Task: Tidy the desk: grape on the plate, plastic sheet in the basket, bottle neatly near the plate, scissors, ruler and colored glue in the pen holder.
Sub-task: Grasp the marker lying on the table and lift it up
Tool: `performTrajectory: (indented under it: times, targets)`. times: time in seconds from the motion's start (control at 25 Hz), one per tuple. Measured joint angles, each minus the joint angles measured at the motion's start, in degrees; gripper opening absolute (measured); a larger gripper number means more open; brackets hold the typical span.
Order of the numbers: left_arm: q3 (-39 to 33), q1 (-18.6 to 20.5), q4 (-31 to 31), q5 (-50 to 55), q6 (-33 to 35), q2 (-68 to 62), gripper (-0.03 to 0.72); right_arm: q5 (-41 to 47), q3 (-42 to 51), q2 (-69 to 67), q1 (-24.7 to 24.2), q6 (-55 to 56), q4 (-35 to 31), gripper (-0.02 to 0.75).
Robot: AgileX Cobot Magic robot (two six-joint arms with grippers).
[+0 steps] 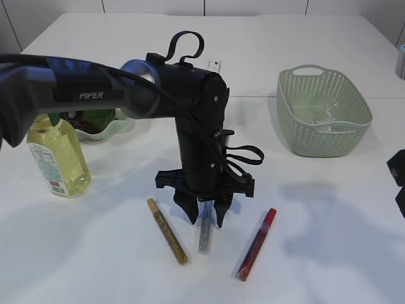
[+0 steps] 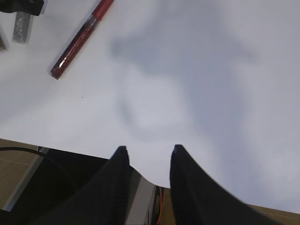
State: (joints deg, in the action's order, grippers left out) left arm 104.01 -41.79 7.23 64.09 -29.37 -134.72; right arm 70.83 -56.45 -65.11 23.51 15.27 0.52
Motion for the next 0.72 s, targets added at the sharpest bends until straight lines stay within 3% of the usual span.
performTrajectory:
  times: [0.72]
  targets:
    - [0.0,0.0,-0.93,-0.1,0.0,0.0,0.292,0.0,0.0,0.0,0.0,-0.11,0.0,0.253]
